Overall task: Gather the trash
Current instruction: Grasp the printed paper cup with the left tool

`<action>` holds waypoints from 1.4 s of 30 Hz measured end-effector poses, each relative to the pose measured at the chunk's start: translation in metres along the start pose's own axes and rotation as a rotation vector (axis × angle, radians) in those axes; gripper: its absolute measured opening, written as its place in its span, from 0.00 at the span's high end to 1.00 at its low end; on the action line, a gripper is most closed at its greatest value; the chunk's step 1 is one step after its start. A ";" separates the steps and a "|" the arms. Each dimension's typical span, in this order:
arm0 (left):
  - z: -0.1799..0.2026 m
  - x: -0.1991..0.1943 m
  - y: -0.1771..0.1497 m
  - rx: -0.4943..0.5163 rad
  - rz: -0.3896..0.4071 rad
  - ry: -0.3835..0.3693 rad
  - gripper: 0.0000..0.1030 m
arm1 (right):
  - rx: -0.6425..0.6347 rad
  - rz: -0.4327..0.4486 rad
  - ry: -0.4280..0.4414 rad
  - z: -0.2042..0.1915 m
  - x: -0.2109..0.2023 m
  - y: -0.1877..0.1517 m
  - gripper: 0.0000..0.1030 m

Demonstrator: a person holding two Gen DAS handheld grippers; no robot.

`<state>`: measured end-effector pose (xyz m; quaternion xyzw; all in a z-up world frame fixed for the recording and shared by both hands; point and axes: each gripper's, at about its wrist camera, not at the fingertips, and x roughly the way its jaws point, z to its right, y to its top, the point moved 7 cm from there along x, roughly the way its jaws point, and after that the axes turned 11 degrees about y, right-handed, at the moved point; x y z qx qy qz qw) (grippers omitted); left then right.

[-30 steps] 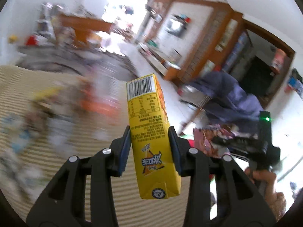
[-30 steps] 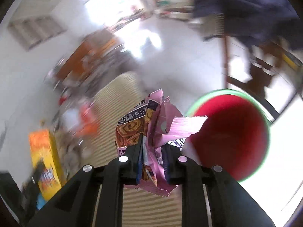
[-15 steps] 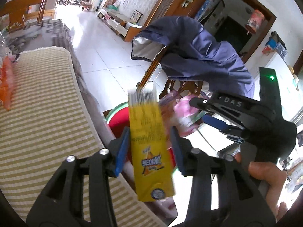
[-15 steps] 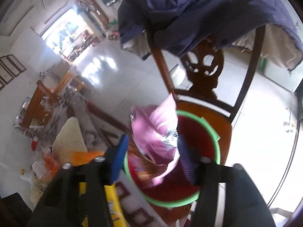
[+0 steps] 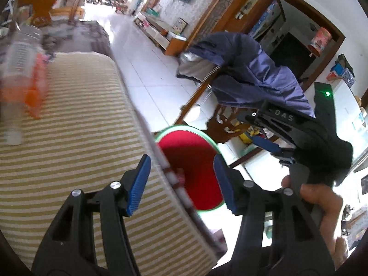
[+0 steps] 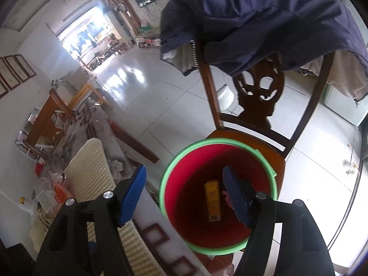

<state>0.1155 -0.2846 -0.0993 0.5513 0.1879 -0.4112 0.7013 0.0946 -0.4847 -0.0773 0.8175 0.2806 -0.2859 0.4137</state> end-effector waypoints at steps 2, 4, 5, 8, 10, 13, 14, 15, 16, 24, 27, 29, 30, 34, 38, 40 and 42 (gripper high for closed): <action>-0.018 -0.020 -0.001 -0.003 0.027 0.038 0.43 | -0.018 -0.009 0.014 -0.012 0.004 -0.003 0.34; -0.040 -0.041 0.000 -0.018 0.057 0.078 0.41 | -0.041 -0.022 0.028 -0.026 0.009 -0.006 0.31; -0.052 -0.051 0.000 -0.025 0.071 0.103 0.40 | -0.053 -0.029 0.034 -0.032 0.011 -0.009 0.30; -0.095 -0.085 -0.001 -0.064 0.116 0.195 0.39 | -0.096 -0.051 0.053 -0.055 0.019 -0.017 0.29; -0.129 -0.108 -0.005 -0.095 0.137 0.271 0.38 | -0.126 -0.070 0.062 -0.070 0.025 -0.024 0.29; -0.180 -0.139 -0.012 -0.149 0.148 0.389 0.37 | -0.158 -0.097 0.078 -0.090 0.034 -0.036 0.28; -0.199 -0.149 -0.015 -0.174 0.148 0.425 0.37 | -0.166 -0.105 0.083 -0.096 0.036 -0.039 0.26; -0.212 -0.156 -0.018 -0.190 0.147 0.451 0.36 | -0.178 -0.115 0.088 -0.102 0.038 -0.043 0.24; -0.230 -0.164 -0.022 -0.210 0.142 0.495 0.36 | -0.191 -0.122 0.091 -0.108 0.041 -0.047 0.24; -0.317 -0.162 -0.074 -0.205 -0.064 0.709 0.35 | -0.282 -0.164 0.105 -0.142 0.055 -0.073 0.23; -0.323 -0.143 -0.082 -0.219 -0.122 0.678 0.35 | -0.308 -0.174 0.100 -0.149 0.061 -0.079 0.23; -0.321 -0.130 -0.081 -0.169 -0.148 0.702 0.35 | -0.317 -0.182 0.097 -0.151 0.063 -0.083 0.23; -0.322 -0.124 -0.080 -0.146 -0.158 0.715 0.35 | -0.320 -0.185 0.096 -0.152 0.064 -0.085 0.23; -0.330 -0.112 -0.074 -0.175 -0.154 0.688 0.35 | -0.338 -0.197 0.100 -0.157 0.067 -0.090 0.23; -0.343 -0.118 -0.070 -0.269 -0.096 0.630 0.39 | -0.352 -0.195 0.129 -0.164 0.067 -0.094 0.23; -0.346 -0.125 -0.070 -0.303 -0.061 0.615 0.40 | -0.365 -0.194 0.142 -0.169 0.067 -0.097 0.23; -0.348 -0.134 -0.066 -0.337 -0.018 0.611 0.41 | -0.381 -0.195 0.151 -0.173 0.067 -0.101 0.23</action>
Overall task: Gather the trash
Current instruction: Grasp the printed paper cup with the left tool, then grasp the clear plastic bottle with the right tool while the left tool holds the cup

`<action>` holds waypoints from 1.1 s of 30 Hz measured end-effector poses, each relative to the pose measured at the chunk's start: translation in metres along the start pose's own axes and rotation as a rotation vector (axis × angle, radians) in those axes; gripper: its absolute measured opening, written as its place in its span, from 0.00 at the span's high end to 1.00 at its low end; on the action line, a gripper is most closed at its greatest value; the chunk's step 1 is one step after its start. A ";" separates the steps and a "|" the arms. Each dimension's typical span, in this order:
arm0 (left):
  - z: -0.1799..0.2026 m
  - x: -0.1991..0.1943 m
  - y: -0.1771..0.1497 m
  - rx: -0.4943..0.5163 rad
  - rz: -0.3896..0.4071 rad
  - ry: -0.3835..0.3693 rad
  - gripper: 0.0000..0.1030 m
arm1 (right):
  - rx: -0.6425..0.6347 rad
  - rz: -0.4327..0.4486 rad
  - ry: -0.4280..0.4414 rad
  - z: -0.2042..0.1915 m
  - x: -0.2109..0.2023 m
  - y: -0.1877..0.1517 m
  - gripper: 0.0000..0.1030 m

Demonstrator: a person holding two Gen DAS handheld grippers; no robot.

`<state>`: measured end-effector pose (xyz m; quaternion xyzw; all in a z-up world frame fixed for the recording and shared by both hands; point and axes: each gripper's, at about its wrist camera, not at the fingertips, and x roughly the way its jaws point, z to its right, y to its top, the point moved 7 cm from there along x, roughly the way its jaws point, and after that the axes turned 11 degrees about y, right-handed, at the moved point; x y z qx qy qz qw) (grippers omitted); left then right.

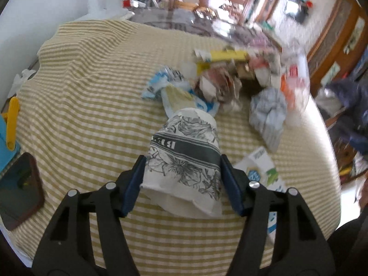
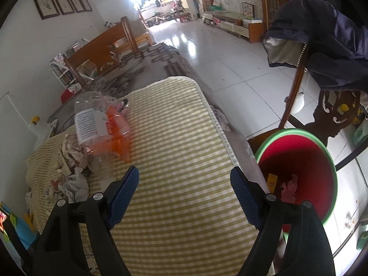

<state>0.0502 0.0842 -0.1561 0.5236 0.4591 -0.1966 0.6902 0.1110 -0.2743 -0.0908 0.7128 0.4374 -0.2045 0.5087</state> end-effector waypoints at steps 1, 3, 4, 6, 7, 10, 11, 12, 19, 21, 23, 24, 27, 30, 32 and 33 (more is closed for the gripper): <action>-0.002 -0.002 0.003 -0.014 0.010 -0.002 0.41 | -0.015 0.002 0.007 -0.005 0.001 0.000 0.23; -0.007 -0.007 0.009 -0.056 0.036 -0.019 0.41 | -0.044 0.003 0.019 -0.014 0.003 -0.003 0.23; -0.008 -0.012 0.009 -0.071 0.044 -0.024 0.41 | -0.058 0.002 0.026 -0.019 0.005 -0.005 0.23; -0.009 -0.024 0.005 -0.101 0.059 -0.035 0.41 | -0.094 -0.016 0.046 -0.033 0.012 -0.011 0.23; -0.010 -0.027 0.005 -0.118 0.064 -0.042 0.41 | -0.109 -0.035 0.059 -0.039 0.015 -0.015 0.23; -0.013 -0.032 0.002 -0.147 0.062 -0.070 0.41 | -0.152 -0.111 0.115 -0.064 0.027 -0.033 0.23; -0.013 -0.032 0.003 -0.154 0.062 -0.079 0.41 | -0.174 -0.129 0.131 -0.073 0.030 -0.039 0.23; -0.013 -0.033 0.004 -0.163 0.064 -0.091 0.40 | -0.204 -0.146 0.142 -0.083 0.033 -0.044 0.23; -0.009 -0.041 0.006 -0.179 0.076 -0.152 0.40 | -0.235 -0.155 0.214 -0.153 0.057 -0.031 0.23; -0.009 -0.043 0.006 -0.193 0.075 -0.175 0.40 | -0.209 -0.172 0.256 -0.174 0.070 -0.021 0.23; -0.011 -0.044 0.008 -0.201 0.078 -0.180 0.40 | -0.217 -0.152 0.242 -0.188 0.077 -0.010 0.23; -0.013 -0.044 0.009 -0.212 0.078 -0.182 0.40 | -0.221 -0.104 0.207 -0.191 0.078 0.002 0.23; -0.017 -0.044 0.008 -0.240 0.067 -0.206 0.40 | -0.199 -0.011 0.109 -0.183 0.081 0.025 0.20; -0.012 -0.045 0.009 -0.239 0.063 -0.230 0.40 | -0.103 -0.022 0.039 -0.157 0.100 0.046 0.18; -0.009 -0.045 0.010 -0.234 0.067 -0.239 0.40 | -0.035 -0.063 0.020 -0.138 0.117 0.057 0.18; -0.009 -0.045 0.011 -0.234 0.068 -0.241 0.40 | -0.022 -0.074 0.016 -0.132 0.121 0.057 0.18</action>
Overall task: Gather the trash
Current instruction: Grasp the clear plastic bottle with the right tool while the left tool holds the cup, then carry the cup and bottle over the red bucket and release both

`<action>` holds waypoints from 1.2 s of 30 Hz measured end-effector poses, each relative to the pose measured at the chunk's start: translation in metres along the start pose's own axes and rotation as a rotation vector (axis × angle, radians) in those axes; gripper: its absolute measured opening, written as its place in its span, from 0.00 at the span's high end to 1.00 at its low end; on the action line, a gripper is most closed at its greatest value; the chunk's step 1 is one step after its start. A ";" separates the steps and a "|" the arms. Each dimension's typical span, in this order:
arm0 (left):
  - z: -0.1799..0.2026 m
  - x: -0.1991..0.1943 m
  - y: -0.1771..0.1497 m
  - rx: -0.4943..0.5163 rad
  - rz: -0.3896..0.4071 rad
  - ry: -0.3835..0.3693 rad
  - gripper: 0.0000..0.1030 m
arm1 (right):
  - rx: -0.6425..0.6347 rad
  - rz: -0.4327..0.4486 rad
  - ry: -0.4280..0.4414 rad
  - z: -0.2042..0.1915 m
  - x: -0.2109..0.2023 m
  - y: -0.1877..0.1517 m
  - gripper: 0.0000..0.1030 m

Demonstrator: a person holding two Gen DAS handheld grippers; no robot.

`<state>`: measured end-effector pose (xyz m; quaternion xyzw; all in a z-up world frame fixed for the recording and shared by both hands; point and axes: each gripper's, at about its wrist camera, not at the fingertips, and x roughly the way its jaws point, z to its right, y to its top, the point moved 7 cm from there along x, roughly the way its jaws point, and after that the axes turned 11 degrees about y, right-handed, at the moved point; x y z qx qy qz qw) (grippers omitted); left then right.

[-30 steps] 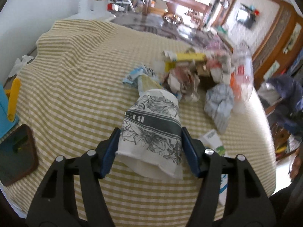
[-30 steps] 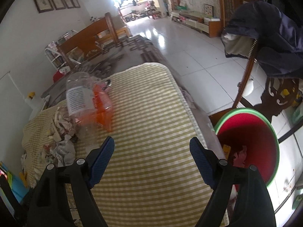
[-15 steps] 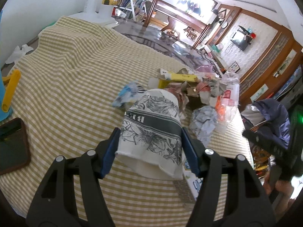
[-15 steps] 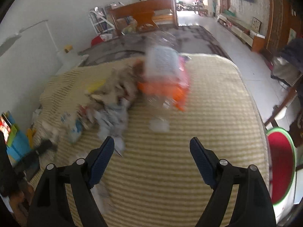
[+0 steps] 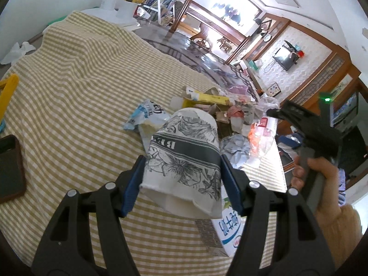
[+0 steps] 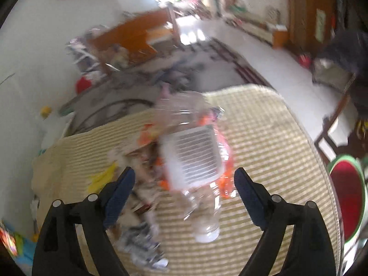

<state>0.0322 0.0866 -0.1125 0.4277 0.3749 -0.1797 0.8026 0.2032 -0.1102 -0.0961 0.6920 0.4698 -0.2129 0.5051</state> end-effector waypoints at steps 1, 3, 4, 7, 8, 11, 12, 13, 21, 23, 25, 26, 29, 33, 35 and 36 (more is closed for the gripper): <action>0.000 0.001 0.000 -0.001 -0.001 0.000 0.40 | 0.005 -0.011 -0.004 0.003 0.004 0.002 0.18; -0.001 0.003 0.000 -0.007 -0.006 -0.001 0.40 | 0.004 -0.034 -0.009 0.007 0.013 0.002 0.25; -0.002 0.004 -0.001 -0.012 -0.009 -0.002 0.40 | -0.005 -0.053 -0.010 0.008 0.019 0.002 0.30; -0.001 0.004 0.000 -0.010 -0.011 -0.002 0.40 | -0.044 -0.074 -0.012 0.008 0.023 -0.006 0.48; -0.001 0.004 -0.001 -0.010 -0.011 -0.002 0.40 | -0.062 -0.065 -0.017 0.006 0.020 -0.009 0.51; -0.001 0.006 -0.001 -0.003 -0.012 0.002 0.40 | -0.112 -0.063 -0.011 -0.001 0.012 -0.018 0.54; -0.001 0.007 -0.001 0.002 -0.015 0.005 0.40 | -0.120 -0.061 -0.005 -0.001 0.009 -0.019 0.54; -0.001 0.007 -0.001 0.005 -0.016 0.007 0.40 | -0.130 -0.056 0.004 -0.002 0.004 -0.021 0.54; 0.001 0.010 -0.002 0.030 -0.010 0.029 0.40 | -0.224 -0.035 0.091 -0.006 -0.049 -0.043 0.54; 0.003 0.012 -0.003 0.042 -0.009 0.030 0.40 | -0.226 -0.032 0.125 -0.001 -0.067 -0.049 0.54; 0.005 0.011 -0.004 0.055 -0.001 0.027 0.40 | -0.215 -0.031 0.153 0.009 -0.085 -0.056 0.54; 0.007 0.011 -0.005 0.065 0.005 0.027 0.40 | -0.207 -0.031 0.166 0.015 -0.092 -0.059 0.54; 0.013 0.011 -0.007 0.107 0.023 0.040 0.40 | -0.199 -0.008 0.166 0.035 -0.113 -0.065 0.54; 0.021 0.009 -0.012 0.156 0.050 0.057 0.40 | -0.153 0.086 0.106 0.076 -0.127 -0.078 0.54; 0.024 0.007 -0.013 0.183 0.074 0.066 0.40 | -0.092 0.073 0.077 0.095 -0.123 -0.084 0.54; 0.026 0.005 -0.013 0.199 0.091 0.073 0.40 | -0.027 0.069 0.112 0.104 -0.123 -0.083 0.54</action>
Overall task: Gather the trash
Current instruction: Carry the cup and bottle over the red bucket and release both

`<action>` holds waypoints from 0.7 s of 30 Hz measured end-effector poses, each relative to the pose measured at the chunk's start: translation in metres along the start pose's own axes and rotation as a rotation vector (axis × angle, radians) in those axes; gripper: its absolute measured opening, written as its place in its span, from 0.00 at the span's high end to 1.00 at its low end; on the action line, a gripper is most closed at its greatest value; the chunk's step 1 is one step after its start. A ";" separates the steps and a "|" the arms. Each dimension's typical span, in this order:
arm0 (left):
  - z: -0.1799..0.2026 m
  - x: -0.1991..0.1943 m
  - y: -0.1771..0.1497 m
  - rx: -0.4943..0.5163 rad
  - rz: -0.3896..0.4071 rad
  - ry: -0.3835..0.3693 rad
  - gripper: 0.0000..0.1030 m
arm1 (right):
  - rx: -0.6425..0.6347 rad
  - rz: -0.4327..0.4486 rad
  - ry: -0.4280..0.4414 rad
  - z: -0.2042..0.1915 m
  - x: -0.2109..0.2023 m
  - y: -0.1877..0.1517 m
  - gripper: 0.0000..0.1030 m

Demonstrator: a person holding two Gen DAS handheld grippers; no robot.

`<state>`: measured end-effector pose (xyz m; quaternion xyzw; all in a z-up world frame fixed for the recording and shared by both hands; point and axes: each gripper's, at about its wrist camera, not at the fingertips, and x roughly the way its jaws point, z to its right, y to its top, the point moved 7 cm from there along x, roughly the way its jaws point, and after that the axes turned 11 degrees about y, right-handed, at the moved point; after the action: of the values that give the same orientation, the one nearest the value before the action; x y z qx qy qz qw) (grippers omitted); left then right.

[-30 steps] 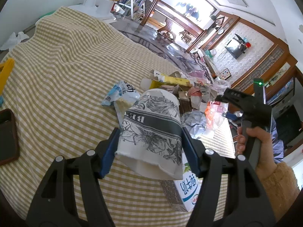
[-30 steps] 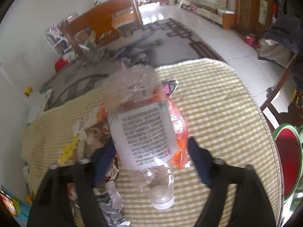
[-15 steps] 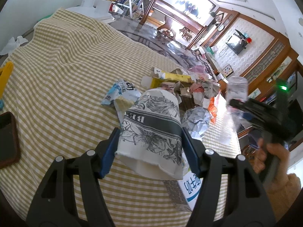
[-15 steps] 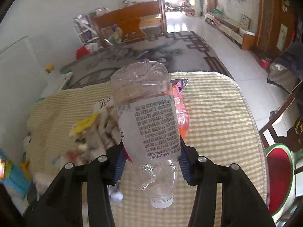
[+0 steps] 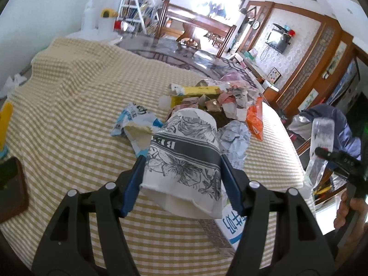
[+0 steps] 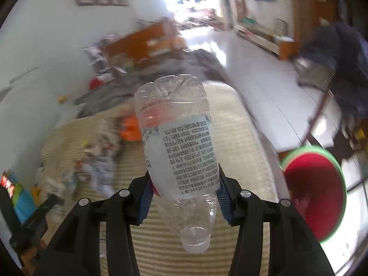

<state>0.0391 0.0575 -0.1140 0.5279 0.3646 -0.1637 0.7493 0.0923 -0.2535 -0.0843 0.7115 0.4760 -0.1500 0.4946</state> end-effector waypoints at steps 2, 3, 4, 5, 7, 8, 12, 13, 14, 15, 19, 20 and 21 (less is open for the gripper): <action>0.003 -0.003 0.001 0.021 0.023 0.013 0.40 | 0.050 0.029 0.034 0.007 -0.007 0.005 0.54; 0.006 -0.006 0.002 0.026 0.033 0.017 0.40 | 0.043 0.052 0.016 0.009 -0.013 0.008 0.54; 0.009 -0.008 0.003 0.025 0.038 0.013 0.40 | 0.033 0.066 -0.001 0.010 -0.017 0.010 0.54; 0.013 -0.011 0.004 0.025 0.046 0.011 0.40 | 0.026 0.076 -0.008 0.011 -0.021 0.012 0.54; 0.025 -0.018 0.007 0.033 0.067 0.010 0.40 | 0.024 0.089 -0.003 0.013 -0.025 0.013 0.54; 0.033 -0.021 0.008 0.037 0.072 0.001 0.41 | 0.022 0.092 -0.005 0.014 -0.026 0.014 0.54; 0.085 -0.031 0.008 0.094 0.080 -0.071 0.41 | 0.021 0.124 -0.040 0.027 -0.043 0.015 0.54; 0.098 -0.032 0.006 0.112 0.082 -0.087 0.41 | 0.030 0.143 -0.059 0.033 -0.048 0.018 0.54; 0.110 -0.033 0.004 0.126 0.080 -0.108 0.41 | 0.043 0.156 -0.076 0.040 -0.053 0.020 0.54; 0.124 -0.033 0.003 0.138 0.072 -0.134 0.41 | 0.060 0.166 -0.089 0.048 -0.057 0.022 0.54; 0.189 -0.024 -0.007 0.154 -0.012 -0.288 0.41 | 0.167 0.191 -0.120 0.083 -0.071 0.024 0.54; 0.205 -0.021 -0.013 0.162 -0.037 -0.321 0.41 | 0.195 0.196 -0.129 0.092 -0.075 0.024 0.54; 0.227 -0.016 -0.019 0.178 -0.068 -0.358 0.41 | 0.215 0.201 -0.134 0.098 -0.078 0.023 0.54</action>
<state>0.1011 -0.1584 -0.0747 0.5419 0.2273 -0.3117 0.7466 0.0976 -0.3788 -0.0637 0.7927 0.3496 -0.1970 0.4589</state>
